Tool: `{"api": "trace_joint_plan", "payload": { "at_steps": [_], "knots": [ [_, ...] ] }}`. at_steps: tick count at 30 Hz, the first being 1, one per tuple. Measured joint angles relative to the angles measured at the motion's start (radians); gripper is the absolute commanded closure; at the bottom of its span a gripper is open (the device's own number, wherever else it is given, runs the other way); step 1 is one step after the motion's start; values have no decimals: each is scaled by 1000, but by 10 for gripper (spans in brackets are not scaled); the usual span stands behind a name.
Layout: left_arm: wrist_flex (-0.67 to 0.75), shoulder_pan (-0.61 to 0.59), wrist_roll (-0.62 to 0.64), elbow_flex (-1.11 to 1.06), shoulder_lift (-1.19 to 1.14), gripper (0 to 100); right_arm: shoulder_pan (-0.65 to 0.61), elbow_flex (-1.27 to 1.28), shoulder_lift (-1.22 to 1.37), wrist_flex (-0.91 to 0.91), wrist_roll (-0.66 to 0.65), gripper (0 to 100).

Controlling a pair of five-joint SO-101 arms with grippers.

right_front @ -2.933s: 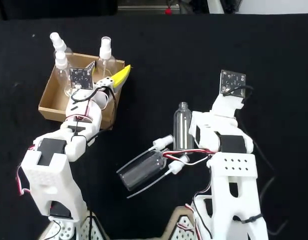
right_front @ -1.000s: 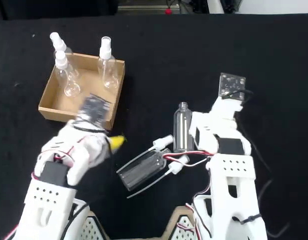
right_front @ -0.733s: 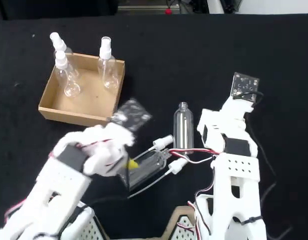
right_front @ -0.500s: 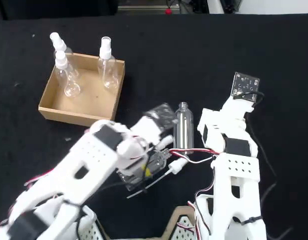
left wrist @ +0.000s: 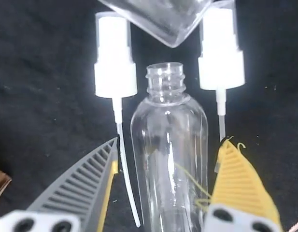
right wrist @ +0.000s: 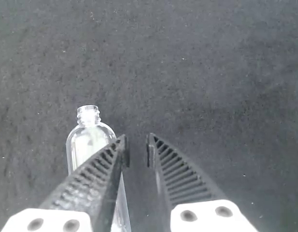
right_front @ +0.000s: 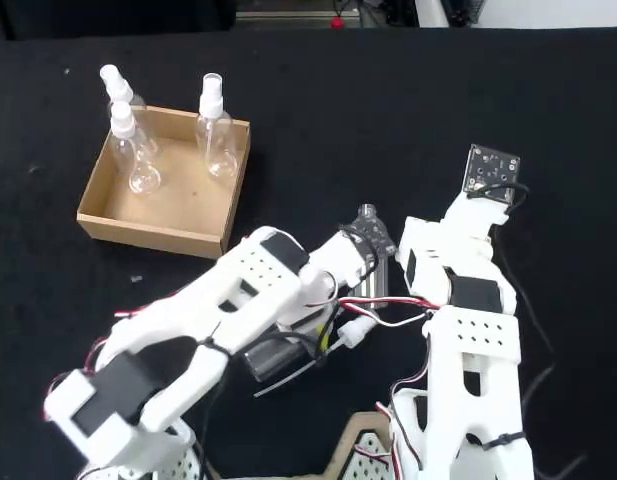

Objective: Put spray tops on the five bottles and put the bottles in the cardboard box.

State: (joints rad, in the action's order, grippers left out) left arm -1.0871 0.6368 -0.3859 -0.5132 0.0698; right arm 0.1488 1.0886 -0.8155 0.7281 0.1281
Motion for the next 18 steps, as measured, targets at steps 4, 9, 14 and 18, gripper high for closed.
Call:
{"api": "trace_joint_plan", "payload": {
  "at_steps": [4,9,14,18],
  "knots": [
    [6,0,0,8,-49,693,0,0,0,-2,0,924],
    [71,0,97,8,-58,700,0,0,0,-2,0,924],
    [83,0,129,8,-58,850,0,0,0,-2,0,924],
    [83,2,129,8,-58,832,0,0,0,-2,0,924]
  ]
}}
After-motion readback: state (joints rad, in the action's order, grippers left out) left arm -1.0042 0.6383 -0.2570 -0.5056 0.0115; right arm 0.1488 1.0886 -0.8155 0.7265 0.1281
